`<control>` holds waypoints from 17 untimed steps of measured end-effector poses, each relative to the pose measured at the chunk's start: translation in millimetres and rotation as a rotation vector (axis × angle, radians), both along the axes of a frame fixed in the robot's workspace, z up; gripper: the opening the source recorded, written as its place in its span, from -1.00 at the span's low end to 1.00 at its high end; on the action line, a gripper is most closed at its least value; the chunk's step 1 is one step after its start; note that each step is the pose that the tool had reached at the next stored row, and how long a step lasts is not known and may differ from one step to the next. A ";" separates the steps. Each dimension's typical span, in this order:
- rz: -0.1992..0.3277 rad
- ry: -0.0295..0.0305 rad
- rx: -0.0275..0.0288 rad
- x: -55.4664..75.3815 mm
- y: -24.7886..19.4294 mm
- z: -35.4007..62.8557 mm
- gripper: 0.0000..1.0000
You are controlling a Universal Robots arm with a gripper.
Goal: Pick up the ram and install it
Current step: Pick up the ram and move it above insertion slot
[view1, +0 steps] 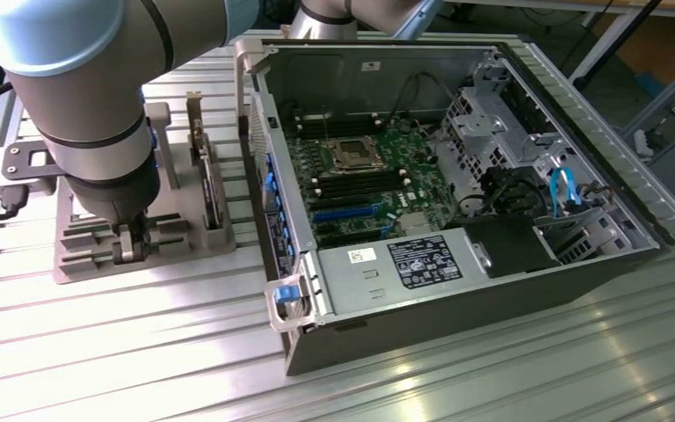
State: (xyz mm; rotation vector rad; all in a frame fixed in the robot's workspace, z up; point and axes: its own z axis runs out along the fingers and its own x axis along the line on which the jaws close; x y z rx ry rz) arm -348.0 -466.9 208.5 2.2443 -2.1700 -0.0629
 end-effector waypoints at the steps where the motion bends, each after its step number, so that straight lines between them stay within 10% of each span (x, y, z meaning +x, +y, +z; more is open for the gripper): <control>1: 0.000 0.0000 0.0000 0.0 0.0 0.0 -0.58; 17: 0.000 0.0001 -0.0001 0.0 0.0 2.7 -0.76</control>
